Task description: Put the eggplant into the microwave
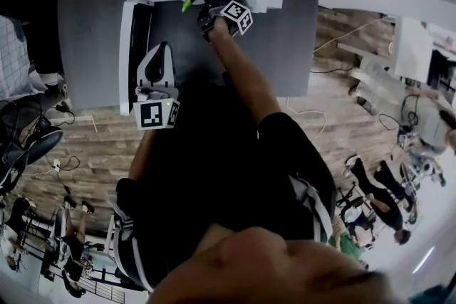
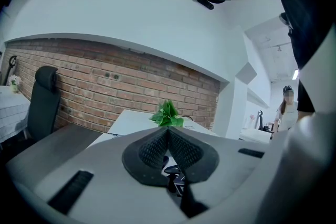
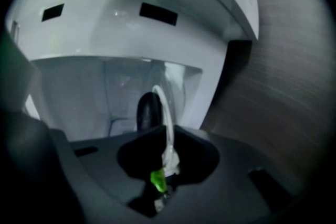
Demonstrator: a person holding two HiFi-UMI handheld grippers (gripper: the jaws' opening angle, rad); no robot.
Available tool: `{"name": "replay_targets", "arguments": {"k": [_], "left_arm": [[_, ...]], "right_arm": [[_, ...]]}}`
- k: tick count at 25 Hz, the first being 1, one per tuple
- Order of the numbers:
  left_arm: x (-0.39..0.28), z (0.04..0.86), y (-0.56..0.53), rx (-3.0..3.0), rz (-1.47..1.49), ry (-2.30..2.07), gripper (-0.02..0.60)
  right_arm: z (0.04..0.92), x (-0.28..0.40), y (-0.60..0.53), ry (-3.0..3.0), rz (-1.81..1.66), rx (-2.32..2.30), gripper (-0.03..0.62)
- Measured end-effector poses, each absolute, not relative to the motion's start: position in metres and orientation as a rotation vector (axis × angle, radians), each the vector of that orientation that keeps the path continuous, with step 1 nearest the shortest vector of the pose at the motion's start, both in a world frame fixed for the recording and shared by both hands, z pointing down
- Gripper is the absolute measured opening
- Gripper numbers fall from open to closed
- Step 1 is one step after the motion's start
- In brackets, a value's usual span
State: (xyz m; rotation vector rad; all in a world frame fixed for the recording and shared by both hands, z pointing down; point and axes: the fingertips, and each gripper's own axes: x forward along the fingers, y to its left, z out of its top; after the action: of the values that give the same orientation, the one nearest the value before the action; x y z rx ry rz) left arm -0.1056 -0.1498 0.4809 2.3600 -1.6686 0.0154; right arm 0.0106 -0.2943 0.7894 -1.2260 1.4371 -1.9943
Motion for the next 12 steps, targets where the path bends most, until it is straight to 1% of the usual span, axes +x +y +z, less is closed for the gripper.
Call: {"name": "replay_targets", "arguments": {"k": [2,5,9,12], "left_arm": [[-0.105,0.482,-0.15,2.362,0.016,-1.665,0.034],[-0.103,0.483,-0.151,2.366,0.014,-1.661,0.034],[-0.102,0.485,-0.153,2.368,0.008,-1.658,0.034],[-0.102,0.486,-0.154,2.37,0.009,-1.653,0.034]], "right_arm": [[0.79,0.014,-0.294,1.443,-1.98,-1.242,0.094],[0.788,0.014,-0.291,1.473,-1.976,-1.239,0.126],[0.78,0.017,-0.289,1.604,-1.91,-1.283,0.153],[0.772,0.021,-0.285,1.705,-1.86,-1.343,0.161]]}}
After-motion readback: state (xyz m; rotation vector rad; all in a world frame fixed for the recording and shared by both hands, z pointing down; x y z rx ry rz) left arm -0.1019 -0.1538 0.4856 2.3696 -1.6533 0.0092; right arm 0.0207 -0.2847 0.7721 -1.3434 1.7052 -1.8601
